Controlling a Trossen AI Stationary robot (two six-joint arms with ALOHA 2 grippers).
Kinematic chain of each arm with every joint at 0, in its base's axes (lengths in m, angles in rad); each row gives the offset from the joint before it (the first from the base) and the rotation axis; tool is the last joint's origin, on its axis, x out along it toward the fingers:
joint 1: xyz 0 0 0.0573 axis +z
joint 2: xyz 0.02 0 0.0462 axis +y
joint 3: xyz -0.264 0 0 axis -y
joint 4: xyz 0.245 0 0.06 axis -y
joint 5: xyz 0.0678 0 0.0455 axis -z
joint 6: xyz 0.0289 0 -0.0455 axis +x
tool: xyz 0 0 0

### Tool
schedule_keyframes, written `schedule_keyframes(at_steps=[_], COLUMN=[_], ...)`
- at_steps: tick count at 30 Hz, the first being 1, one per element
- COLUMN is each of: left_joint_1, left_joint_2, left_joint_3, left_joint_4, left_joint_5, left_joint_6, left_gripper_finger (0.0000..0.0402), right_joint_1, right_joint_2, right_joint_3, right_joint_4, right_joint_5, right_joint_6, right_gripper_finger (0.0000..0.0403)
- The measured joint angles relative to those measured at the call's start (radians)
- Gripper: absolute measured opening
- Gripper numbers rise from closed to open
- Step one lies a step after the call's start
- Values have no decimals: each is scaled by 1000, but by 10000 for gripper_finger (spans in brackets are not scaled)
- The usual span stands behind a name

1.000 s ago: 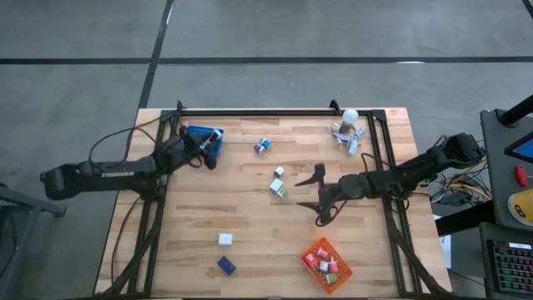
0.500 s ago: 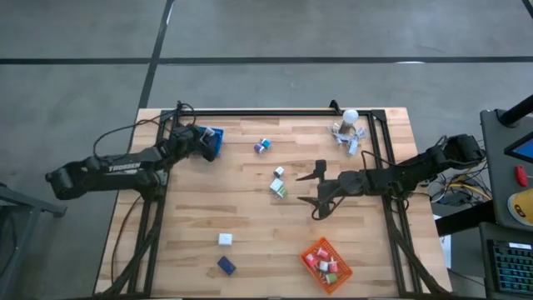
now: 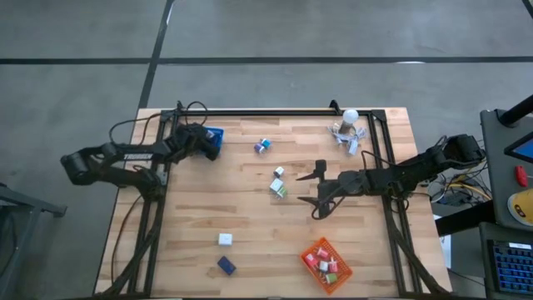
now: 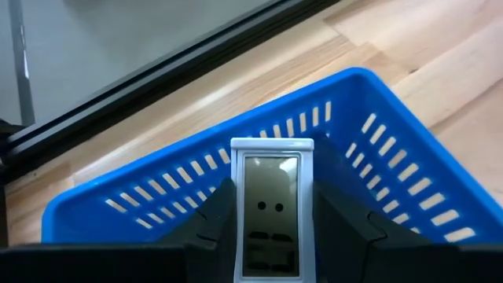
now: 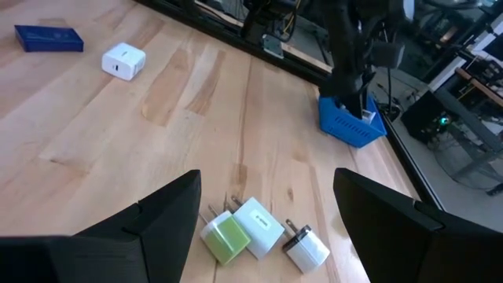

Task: Pick & Place Office items
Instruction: Put the white digital clock into the blue bin, then put the green charger adapter into the orange bin

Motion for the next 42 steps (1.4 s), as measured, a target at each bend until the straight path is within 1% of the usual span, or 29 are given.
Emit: schedule_keyframes(at_steps=[4,9,20,21,26,29,32,39,42], left_joint_1=[5,5,5,5,5,5,5,3,-6], left_joint_2=[58,100,110,110,109,108,107,47,5], left_joint_3=[41,85,159,161,172,173,173,173,174], left_joint_4=[-12,-37,-156,-157,-156,-156,-156,-151,-142], left_joint_5=[-3,2,15,18,20,12,10,5,48], left_joint_6=[3,8,8,8,5,0,1,53,99], left_gripper_finger=[126,126,127,137,223,254,266,270,268], right_joint_1=[0,0,0,0,0,0,0,0,0], right_joint_2=[0,0,0,0,0,0,0,0,0], right_joint_3=[0,0,-2,-3,-4,-4,-4,-4,-4], right_joint_4=[1,2,2,2,2,2,2,1,2], right_joint_5=[0,0,0,0,1,1,1,1,1], right_joint_6=[4,7,15,15,15,15,15,18,17], right_gripper_finger=[285,285,285,285,285,285,285,285,285])
